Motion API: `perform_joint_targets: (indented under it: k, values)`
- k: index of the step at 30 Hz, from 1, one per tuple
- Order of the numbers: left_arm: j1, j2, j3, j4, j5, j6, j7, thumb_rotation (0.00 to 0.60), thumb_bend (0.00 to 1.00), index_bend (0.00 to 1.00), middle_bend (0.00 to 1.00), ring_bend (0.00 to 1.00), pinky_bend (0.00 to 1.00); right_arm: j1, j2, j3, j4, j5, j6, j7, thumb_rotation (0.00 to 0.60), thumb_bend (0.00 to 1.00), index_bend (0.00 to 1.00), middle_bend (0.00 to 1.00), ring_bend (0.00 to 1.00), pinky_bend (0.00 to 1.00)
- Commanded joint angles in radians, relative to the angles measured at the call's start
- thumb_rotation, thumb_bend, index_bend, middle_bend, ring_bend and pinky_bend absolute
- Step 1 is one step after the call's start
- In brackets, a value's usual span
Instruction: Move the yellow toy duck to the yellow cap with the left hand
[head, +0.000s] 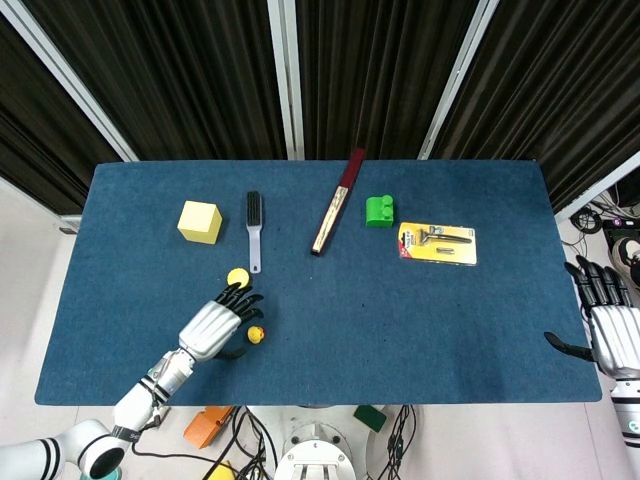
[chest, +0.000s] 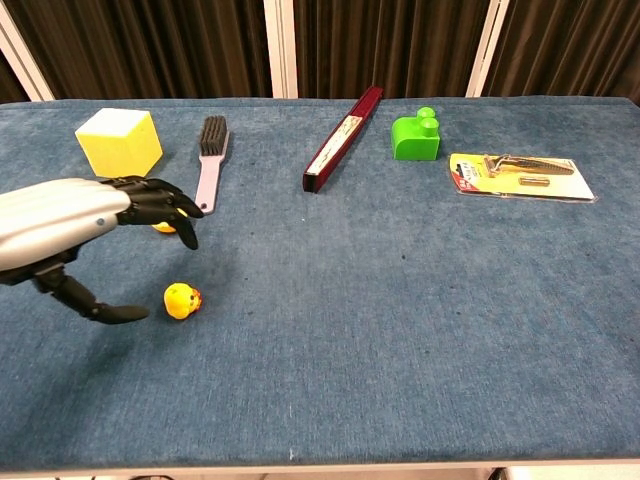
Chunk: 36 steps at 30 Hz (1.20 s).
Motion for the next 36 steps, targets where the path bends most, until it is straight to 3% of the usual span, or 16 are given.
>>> perform_joint_targets:
  k: [1, 13, 24, 32, 36]
  values:
    - [-0.016, -0.025, -0.007, 0.013, -0.027, -0.015, 0.036, 0.600, 0.24, 0.31, 0.13, 0.05, 0.00, 0.000, -0.002, -0.001, 0.003, -0.001, 0.000, 0.002, 0.600, 0.22, 0.00, 0.00, 0.00, 0.02]
    - [-0.052, -0.086, -0.001, 0.054, -0.104, -0.046, 0.124, 0.600, 0.27, 0.35, 0.13, 0.05, 0.00, -0.008, -0.009, -0.004, 0.019, 0.000, 0.006, 0.017, 0.600, 0.22, 0.00, 0.00, 0.00, 0.02]
    - [-0.056, -0.077, 0.017, 0.045, -0.126, -0.026, 0.144, 0.600, 0.29, 0.37, 0.13, 0.05, 0.00, -0.016, -0.010, -0.007, 0.019, -0.003, 0.015, 0.017, 0.600, 0.22, 0.00, 0.00, 0.00, 0.02]
    - [-0.060, -0.090, 0.029, 0.066, -0.134, -0.017, 0.133, 0.600, 0.40, 0.51, 0.13, 0.05, 0.00, -0.018, -0.009, -0.006, 0.016, -0.004, 0.017, 0.015, 0.600, 0.22, 0.00, 0.00, 0.00, 0.02]
    - [-0.060, -0.084, 0.027, 0.060, -0.126, 0.005, 0.124, 0.600, 0.41, 0.53, 0.13, 0.05, 0.00, -0.019, -0.009, -0.007, 0.016, -0.005, 0.018, 0.016, 0.600, 0.22, 0.00, 0.00, 0.00, 0.02]
